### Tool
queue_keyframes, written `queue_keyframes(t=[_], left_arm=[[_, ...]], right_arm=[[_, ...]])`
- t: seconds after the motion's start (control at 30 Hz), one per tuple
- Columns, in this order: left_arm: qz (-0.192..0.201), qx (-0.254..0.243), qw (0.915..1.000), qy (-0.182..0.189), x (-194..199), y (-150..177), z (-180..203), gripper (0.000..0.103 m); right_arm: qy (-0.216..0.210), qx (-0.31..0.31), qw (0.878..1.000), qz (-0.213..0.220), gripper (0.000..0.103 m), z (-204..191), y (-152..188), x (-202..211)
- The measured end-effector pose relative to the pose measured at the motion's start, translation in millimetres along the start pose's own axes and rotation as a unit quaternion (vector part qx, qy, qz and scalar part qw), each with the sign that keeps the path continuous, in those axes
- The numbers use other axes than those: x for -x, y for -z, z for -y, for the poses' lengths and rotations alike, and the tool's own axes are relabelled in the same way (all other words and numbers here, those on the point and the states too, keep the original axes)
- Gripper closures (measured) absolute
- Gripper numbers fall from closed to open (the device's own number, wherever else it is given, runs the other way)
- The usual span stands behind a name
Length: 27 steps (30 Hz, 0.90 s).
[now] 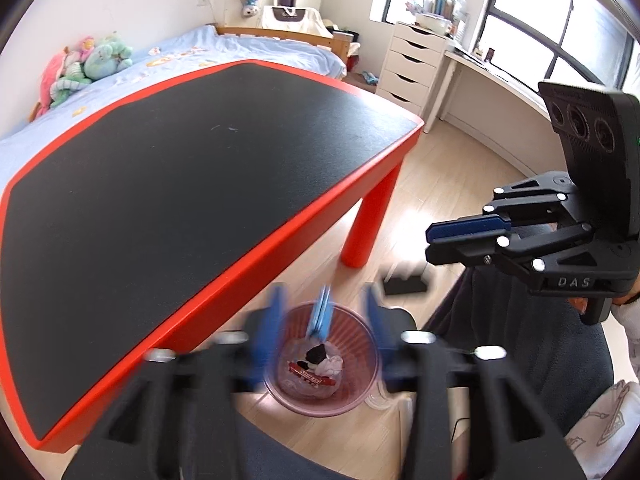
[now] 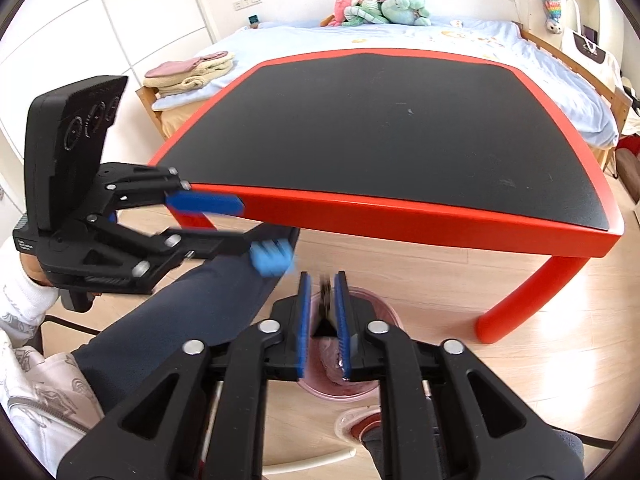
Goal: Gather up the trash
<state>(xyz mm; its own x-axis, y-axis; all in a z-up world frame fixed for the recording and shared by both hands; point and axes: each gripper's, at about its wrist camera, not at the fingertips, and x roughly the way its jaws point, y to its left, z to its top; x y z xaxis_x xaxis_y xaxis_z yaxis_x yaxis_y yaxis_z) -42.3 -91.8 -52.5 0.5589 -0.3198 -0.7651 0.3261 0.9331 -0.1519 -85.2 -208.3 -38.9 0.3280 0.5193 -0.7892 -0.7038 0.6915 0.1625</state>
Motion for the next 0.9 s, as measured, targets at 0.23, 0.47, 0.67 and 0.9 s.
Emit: queue_keyframes(t=[0.23, 0.47, 0.67, 0.9], left_arm=[[0.008, 0.021, 0.9997, -0.010, 2, 3, -8, 0.008], [0.011, 0.037, 0.9991, -0.017, 6, 6, -10, 0.008], [0.026, 0.046, 0.9983, -0.024, 16, 4, -14, 0.008], [0.051, 0.053, 0.9959, -0.054, 33, -7, -28, 0.008]], right_arm=[[0.016, -0.023, 1.000, 0.013, 0.005, 6, 8, -1], [0.040, -0.047, 0.998, 0.011, 0.003, 5, 11, -3], [0.034, -0.055, 0.998, 0.011, 0.003, 2, 3, 0], [0.050, -0.055, 0.997, 0.031, 0.003, 4, -15, 13]])
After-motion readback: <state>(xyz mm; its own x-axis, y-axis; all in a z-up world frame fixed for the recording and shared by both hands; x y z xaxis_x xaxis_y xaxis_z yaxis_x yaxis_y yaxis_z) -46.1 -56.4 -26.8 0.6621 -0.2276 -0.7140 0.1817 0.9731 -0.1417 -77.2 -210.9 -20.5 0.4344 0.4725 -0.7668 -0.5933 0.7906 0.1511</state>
